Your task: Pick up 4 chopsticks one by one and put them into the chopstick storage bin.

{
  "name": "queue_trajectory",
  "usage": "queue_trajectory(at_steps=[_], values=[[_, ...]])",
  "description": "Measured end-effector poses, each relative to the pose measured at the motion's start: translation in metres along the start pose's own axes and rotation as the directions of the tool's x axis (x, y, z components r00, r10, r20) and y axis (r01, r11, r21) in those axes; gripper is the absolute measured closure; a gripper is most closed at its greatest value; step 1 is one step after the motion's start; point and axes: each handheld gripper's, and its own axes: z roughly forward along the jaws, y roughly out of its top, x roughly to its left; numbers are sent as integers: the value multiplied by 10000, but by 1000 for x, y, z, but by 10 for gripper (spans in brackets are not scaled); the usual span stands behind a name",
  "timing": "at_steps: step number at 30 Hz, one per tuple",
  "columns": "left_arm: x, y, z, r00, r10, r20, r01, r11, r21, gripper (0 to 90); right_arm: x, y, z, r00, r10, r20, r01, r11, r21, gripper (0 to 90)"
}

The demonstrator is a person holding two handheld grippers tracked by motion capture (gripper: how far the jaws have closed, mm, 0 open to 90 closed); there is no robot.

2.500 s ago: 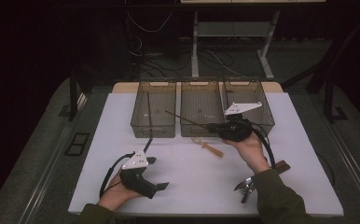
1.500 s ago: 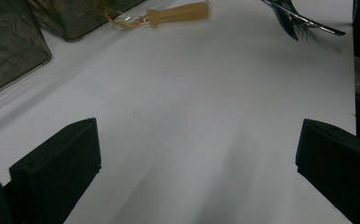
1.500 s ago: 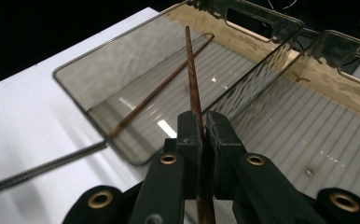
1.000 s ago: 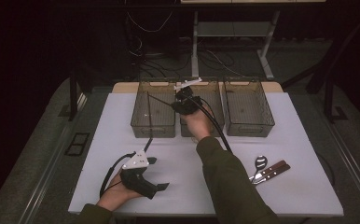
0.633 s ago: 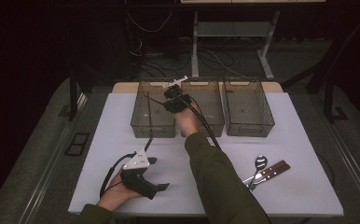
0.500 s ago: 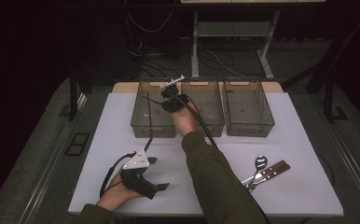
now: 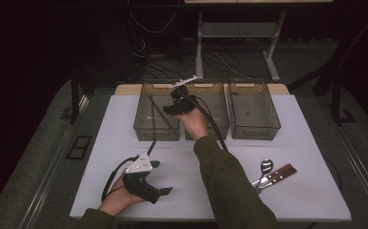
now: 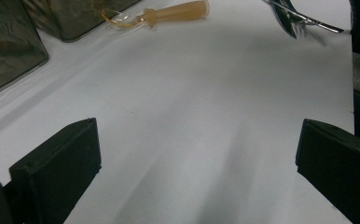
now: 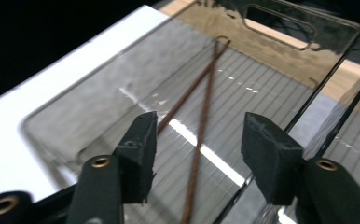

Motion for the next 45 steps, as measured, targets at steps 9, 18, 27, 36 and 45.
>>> queue_trajectory(at_steps=[9,18,27,36,45], values=[[0,-1,0,9999,-74,-88,74,10000,-4,0,-14,-22,-37,9979,-387,-526,361,9981,-493,296],[3,-1,0,9999,-80,-147,82,9999,110,0,-25,-50,-69,9901,-1057,-922,1018,9937,-460,122],[4,-2,0,9995,-217,-208,220,9997,122,0,-35,-76,-96,9847,-1276,-1187,1199,9903,-701,30],[8,-3,-2,9990,-338,-278,341,9994,81,0,-37,-110,-112,9845,-1174,-1305,1070,9907,-840,30],[8,-4,-3,9987,-329,-377,334,9994,118,0,-41,-155,-137,9888,-1137,-966,992,9845,-1443,29]])
